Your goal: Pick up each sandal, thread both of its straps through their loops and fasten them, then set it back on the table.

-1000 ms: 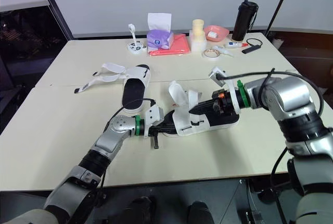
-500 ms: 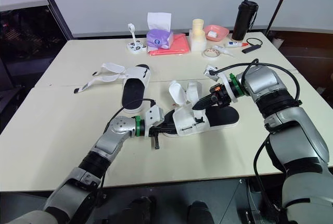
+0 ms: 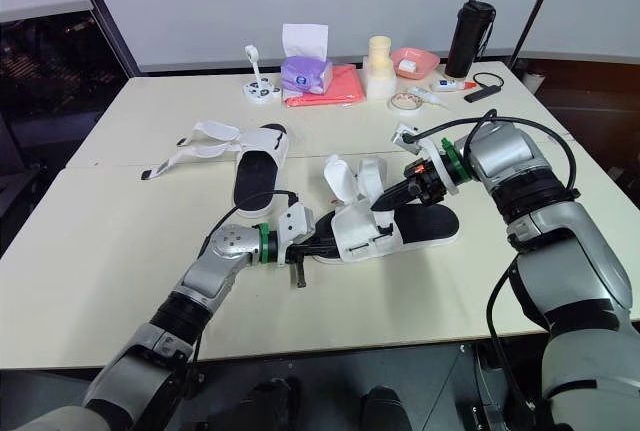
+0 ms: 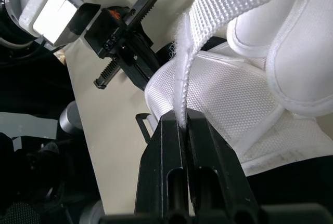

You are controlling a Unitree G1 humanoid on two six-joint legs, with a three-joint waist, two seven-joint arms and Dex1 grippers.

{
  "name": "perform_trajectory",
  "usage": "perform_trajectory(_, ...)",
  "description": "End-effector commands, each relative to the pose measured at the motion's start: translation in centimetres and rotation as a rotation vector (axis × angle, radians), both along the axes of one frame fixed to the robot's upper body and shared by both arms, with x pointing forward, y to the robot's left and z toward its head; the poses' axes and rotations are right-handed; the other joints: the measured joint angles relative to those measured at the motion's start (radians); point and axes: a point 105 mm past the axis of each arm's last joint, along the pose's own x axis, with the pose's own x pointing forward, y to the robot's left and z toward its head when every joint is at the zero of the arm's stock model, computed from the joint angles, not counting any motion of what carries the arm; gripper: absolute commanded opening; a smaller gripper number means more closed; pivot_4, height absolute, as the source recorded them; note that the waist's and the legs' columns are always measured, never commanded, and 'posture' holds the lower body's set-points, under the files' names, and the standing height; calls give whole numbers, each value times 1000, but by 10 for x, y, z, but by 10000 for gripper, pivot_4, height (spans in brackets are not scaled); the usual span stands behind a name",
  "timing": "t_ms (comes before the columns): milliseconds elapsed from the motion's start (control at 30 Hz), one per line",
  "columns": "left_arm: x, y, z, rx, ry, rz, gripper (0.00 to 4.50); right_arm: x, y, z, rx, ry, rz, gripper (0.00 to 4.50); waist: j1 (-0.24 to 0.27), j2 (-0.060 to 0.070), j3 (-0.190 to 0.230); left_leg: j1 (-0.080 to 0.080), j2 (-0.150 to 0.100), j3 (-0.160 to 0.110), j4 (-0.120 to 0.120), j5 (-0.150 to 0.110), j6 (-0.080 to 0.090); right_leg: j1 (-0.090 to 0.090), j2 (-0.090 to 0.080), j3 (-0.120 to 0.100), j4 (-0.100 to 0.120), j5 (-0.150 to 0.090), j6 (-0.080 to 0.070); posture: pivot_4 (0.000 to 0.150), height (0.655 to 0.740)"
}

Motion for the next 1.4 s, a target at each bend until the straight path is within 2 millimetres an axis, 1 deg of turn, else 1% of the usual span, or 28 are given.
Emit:
perform_trajectory(33,-1,-2,2,2,-12,-7,0,-1,10,13,14,-30,43,384,0,0,0,0,0,0,0,0,0,0,0,0,0,0,0,1500,7400)
perform_trajectory(400,-3,-4,2,0,-12,-12,0,-3,18,19,47,-21,60,384,0,0,0,0,0,0,0,0,0,0,0,0,0,0,0,1500,7400)
perform_trajectory(733,-3,-4,1,2,-10,-12,0,-5,16,19,39,-9,60,384,0,0,0,0,0,0,0,0,0,-1,0,0,0,0,0,1500,7400)
perform_trajectory(900,-2,-4,1,2,-12,-9,0,-8,12,10,11,15,62,384,0,0,0,0,0,0,0,0,0,-1,0,0,1,0,0,1500,7400)
perform_trajectory(1067,-3,-4,1,0,-13,-6,0,-9,12,6,-1,24,64,384,0,0,0,0,0,0,0,0,0,-1,0,0,1,0,0,1500,7400)
perform_trajectory(1233,-2,-4,2,-3,-14,-2,0,-2,8,-8,-47,19,57,384,0,0,0,0,0,0,0,0,0,0,0,0,1,0,0,1500,7400)
perform_trajectory(1400,-2,-3,2,-2,-16,4,0,8,-2,-20,-97,-15,33,384,1,0,0,0,0,0,0,0,0,0,0,0,1,0,0,1500,7400)
